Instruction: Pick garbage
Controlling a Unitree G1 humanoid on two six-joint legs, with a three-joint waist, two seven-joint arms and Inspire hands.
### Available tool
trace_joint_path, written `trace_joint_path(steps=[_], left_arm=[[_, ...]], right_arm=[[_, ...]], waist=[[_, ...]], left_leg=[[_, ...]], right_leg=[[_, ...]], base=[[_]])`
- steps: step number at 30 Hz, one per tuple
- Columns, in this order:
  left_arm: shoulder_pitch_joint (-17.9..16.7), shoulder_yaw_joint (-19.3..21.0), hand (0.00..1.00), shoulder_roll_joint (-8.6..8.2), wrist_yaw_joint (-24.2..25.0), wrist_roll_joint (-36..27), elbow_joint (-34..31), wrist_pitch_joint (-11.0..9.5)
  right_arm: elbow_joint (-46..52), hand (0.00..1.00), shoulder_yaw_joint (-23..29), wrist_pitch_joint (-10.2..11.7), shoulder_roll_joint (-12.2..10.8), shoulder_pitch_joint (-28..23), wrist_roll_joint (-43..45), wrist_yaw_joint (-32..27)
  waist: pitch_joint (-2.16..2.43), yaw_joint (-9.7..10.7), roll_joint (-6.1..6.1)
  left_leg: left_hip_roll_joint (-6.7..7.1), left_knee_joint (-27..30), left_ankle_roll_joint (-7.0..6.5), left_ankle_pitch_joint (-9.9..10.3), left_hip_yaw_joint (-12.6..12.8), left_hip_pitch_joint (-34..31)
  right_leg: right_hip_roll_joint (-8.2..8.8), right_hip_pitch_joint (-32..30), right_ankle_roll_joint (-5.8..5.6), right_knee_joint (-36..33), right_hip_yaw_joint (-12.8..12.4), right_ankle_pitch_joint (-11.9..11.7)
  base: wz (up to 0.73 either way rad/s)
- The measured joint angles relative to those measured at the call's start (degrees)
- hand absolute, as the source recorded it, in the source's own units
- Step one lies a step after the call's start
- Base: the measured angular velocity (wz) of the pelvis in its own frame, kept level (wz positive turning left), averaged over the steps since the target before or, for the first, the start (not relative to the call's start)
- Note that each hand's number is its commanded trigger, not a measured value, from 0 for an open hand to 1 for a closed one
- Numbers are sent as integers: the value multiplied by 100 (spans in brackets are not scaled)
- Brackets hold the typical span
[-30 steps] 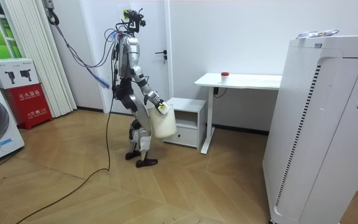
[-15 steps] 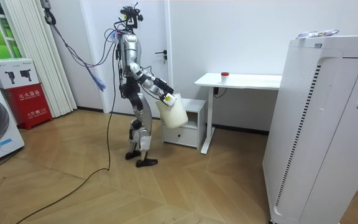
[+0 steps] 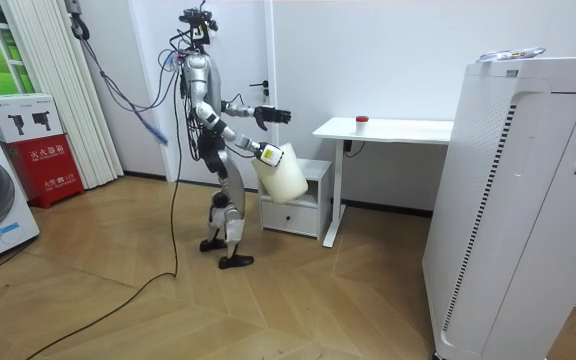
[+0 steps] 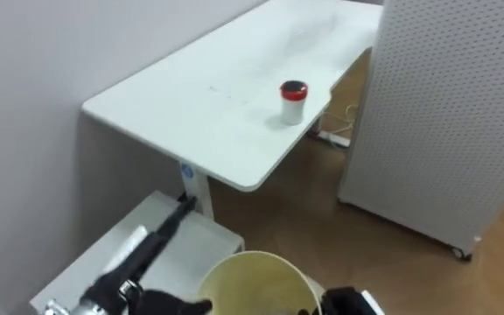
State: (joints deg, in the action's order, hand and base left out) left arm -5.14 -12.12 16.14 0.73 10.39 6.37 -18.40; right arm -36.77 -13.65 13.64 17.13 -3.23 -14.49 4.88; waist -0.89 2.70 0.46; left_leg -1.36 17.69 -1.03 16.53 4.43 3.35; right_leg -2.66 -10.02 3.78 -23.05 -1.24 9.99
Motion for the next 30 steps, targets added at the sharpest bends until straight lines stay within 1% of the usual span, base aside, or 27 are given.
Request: trace_joint_path(steps=[1,4,7,8,9,10,11,12,13,14,15,16,17,18,19,20,21,22,23,24,25,27,30], left_arm=[[2,80,0,-89,-69,-13,-61,-44],[58,137,0,-202,-328,-27,-113,-89],[133,173,0,-204,-483,-205,-117,-91],[174,249,0,-205,-568,-232,-118,-94],[177,339,0,-201,-704,-314,-119,-97],[179,469,0,-201,-823,-320,-119,-105],[179,551,0,-198,-872,-302,-119,-116],[178,737,0,-189,-959,-293,-119,-135],[179,902,0,-173,-1070,-328,-123,-173],[178,970,0,-169,-1132,-345,-126,-199],[196,1065,0,-152,-1274,-365,-129,-217],[226,1088,0,-150,-1398,-364,-119,-213],[226,1069,0,-182,-1428,-361,-124,-215],[226,1023,0,-236,-1470,-364,-156,-217],[225,1015,0,-253,-1500,-367,-214,-217],[231,1015,0,-248,-1521,-388,-234,-217],[235,1029,0,-219,-1585,-466,-283,-217],[228,1035,0,-229,-1647,-477,-287,-216],[225,1035,0,-228,-1660,-474,-287,-216],[223,1035,0,-223,-1672,-471,-287,-216],[224,1034,0,-222,-1701,-472,-286,-216],[224,1033,0,-223,-1816,-470,-287,-216],[223,1032,0,-224,-2021,-462,-289,-214]], right_arm=[[8,100,69,0,-3,-6,1,-15],[118,100,159,0,-16,-101,10,-202],[121,100,163,0,-44,-120,61,-298],[147,100,194,-4,-53,-151,120,-297],[194,100,195,-5,-51,-173,128,-287],[234,100,195,-6,-55,-192,156,-275],[236,100,195,-6,-67,-194,164,-270],[236,100,194,-10,-97,-196,165,-251],[238,100,193,-11,-108,-203,161,-204],[238,100,193,-20,-110,-210,156,-180],[254,100,194,-64,-107,-234,138,-105],[239,100,194,-130,-122,-270,128,-52],[235,100,198,-158,-105,-309,128,-45],[212,100,221,-208,-76,-343,132,-53],[167,100,252,-219,-76,-347,135,-68],[151,100,252,-224,-76,-347,135,-84],[148,100,230,-243,-90,-344,133,-102],[149,100,190,-251,-89,-326,133,-101],[149,100,159,-254,-94,-312,135,-100],[159,100,110,-255,-119,-302,136,-84],[186,100,100,-255,-139,-307,148,-46],[218,100,145,-254,-138,-298,197,-45],[236,100,214,-255,-118,-299,376,-45]], waist=[[4,-5,7],[8,-2,12],[11,21,13],[14,18,6],[28,-11,27],[35,-84,35],[35,-129,35],[36,-212,36],[43,-308,44],[46,-349,49],[58,-452,79],[49,-462,91],[51,-461,93],[61,-476,87],[81,-494,57],[90,-490,34],[67,-581,-19],[68,-725,-13],[72,-773,3],[69,-751,27],[61,-699,28],[40,-591,4],[33,-487,-10]], left_leg=[[-2,-64,0,0,6,6],[3,-128,0,1,13,4],[41,-159,-3,2,28,3],[113,-169,-8,-1,99,6],[125,-170,-11,-2,239,16],[123,-162,-12,-3,445,28],[121,-159,-13,-3,560,40],[104,-139,-16,-3,766,47],[79,-150,-30,-11,910,44],[55,-177,-52,-18,982,43],[-65,-320,-145,5,1247,47],[-132,-406,-164,46,1627,110],[-141,-445,-156,42,1788,164],[-125,-510,-138,32,2139,238],[-82,-492,-126,34,2358,245],[-59,-449,-112,37,2397,242],[-17,-356,-78,25,2387,190],[0,-283,-74,23,2062,115],[-3,-260,-71,20,1811,85],[-33,-220,-59,14,1345,54],[-69,-221,-43,4,1212,81],[-101,-243,-31,-1,1214,95],[-116,-251,-21,-7,1218,38]], right_leg=[[-32,-34,-13,35,-71,-47],[-69,-51,-56,145,-173,-170],[-62,-97,-103,156,-236,-211],[-65,-135,-128,133,-310,-231],[-105,-171,-154,132,-401,-276],[-177,-213,-175,134,-566,-338],[-212,-227,-186,149,-652,-388],[-255,-248,-171,220,-670,-532],[-269,-257,-130,414,-534,-738],[-251,-254,-81,544,-351,-852],[-199,-243,10,723,136,-1019],[-17,-306,7,225,687,-662],[131,-298,-83,-130,931,-394],[498,-243,-187,-703,1251,38],[831,-186,-339,-1014,1354,328],[919,-179,-392,-990,1364,390],[932,-155,-414,-754,1336,453],[846,-149,-286,-551,1254,430],[789,-94,-229,-449,1222,393],[682,3,-192,-251,1235,283],[611,108,-174,-98,1252,211],[554,143,-168,-1,1242,157],[533,83,-159,26,1267,112]], base=[[-37],[-22],[-15],[-35],[-65],[-73],[-97],[-116],[-120],[-116],[-84],[-64],[-27],[-12],[-13],[-32],[-62],[-75],[-71],[-40],[-21],[-6],[-2]])
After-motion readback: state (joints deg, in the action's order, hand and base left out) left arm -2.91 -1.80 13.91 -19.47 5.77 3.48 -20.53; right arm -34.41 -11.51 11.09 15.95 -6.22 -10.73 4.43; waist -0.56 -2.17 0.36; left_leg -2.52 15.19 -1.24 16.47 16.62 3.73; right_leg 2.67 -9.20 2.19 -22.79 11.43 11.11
